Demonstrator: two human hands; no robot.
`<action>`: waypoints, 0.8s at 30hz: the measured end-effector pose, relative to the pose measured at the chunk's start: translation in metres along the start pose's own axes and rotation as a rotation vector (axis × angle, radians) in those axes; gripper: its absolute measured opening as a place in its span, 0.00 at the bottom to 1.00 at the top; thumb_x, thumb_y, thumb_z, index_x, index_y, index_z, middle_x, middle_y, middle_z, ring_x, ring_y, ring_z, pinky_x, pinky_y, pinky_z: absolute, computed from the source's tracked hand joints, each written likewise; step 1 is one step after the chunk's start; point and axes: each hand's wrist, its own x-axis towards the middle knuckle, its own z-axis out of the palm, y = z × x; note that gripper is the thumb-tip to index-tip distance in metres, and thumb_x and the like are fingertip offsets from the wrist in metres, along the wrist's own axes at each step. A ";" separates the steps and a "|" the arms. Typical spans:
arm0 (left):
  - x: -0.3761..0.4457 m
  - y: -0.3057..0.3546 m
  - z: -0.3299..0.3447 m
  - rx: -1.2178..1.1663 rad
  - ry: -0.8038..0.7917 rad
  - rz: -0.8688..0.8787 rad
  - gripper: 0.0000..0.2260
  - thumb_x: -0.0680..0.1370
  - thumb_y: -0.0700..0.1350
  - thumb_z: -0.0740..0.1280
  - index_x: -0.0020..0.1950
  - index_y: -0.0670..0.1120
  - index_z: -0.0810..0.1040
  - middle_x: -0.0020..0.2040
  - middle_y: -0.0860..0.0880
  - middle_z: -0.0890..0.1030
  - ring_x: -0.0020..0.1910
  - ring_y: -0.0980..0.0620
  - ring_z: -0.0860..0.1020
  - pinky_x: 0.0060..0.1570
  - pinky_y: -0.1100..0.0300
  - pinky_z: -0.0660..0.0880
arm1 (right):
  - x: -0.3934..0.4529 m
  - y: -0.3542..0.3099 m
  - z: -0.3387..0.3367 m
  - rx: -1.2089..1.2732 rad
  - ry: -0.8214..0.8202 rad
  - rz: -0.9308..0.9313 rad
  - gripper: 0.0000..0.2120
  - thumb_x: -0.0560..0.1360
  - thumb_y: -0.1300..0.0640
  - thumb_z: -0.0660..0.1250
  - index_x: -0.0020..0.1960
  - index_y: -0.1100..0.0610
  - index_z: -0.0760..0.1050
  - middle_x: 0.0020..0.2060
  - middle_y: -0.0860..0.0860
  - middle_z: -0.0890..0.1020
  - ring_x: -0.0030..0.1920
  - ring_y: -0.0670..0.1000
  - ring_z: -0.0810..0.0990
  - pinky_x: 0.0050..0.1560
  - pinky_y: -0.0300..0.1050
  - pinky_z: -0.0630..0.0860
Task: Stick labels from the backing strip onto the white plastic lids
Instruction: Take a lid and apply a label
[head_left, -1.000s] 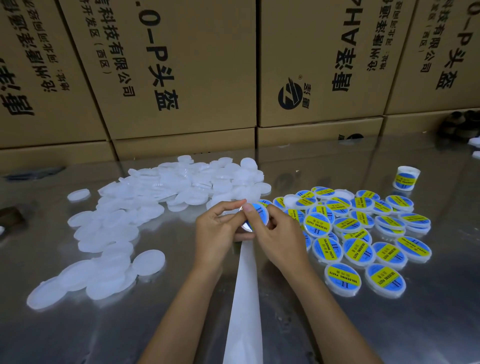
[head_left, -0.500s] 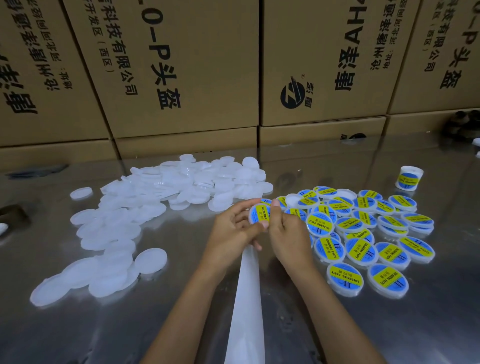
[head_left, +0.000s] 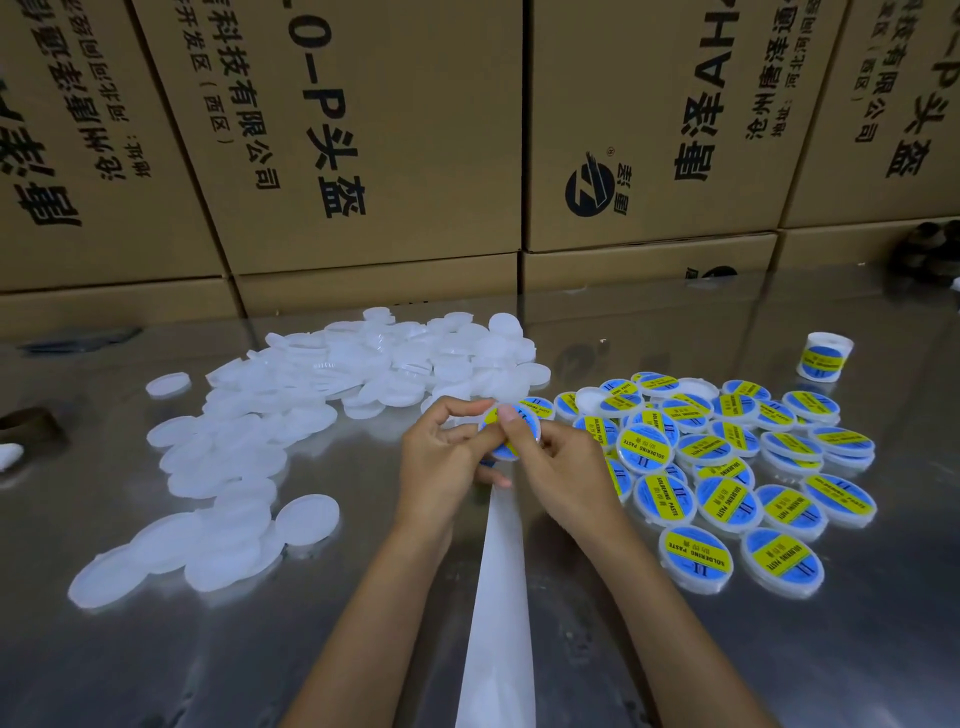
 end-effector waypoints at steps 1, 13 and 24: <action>0.000 0.000 0.000 -0.022 0.016 -0.002 0.06 0.76 0.36 0.73 0.50 0.39 0.78 0.37 0.42 0.85 0.27 0.49 0.81 0.27 0.61 0.77 | -0.001 -0.001 0.000 0.011 -0.021 -0.014 0.36 0.69 0.26 0.61 0.32 0.61 0.69 0.23 0.45 0.62 0.26 0.45 0.61 0.29 0.40 0.60; -0.002 0.002 0.002 -0.050 0.048 0.017 0.06 0.79 0.42 0.71 0.48 0.39 0.79 0.38 0.40 0.85 0.33 0.45 0.85 0.32 0.60 0.80 | -0.004 -0.003 0.000 -0.045 -0.017 -0.067 0.26 0.83 0.44 0.56 0.30 0.55 0.66 0.23 0.47 0.68 0.28 0.47 0.68 0.34 0.48 0.65; -0.002 0.002 -0.001 -0.047 -0.210 0.023 0.21 0.75 0.28 0.70 0.63 0.46 0.73 0.47 0.40 0.86 0.40 0.48 0.85 0.37 0.63 0.79 | 0.001 -0.003 -0.002 0.105 0.052 0.034 0.25 0.82 0.43 0.57 0.29 0.52 0.67 0.22 0.43 0.71 0.28 0.42 0.68 0.33 0.39 0.65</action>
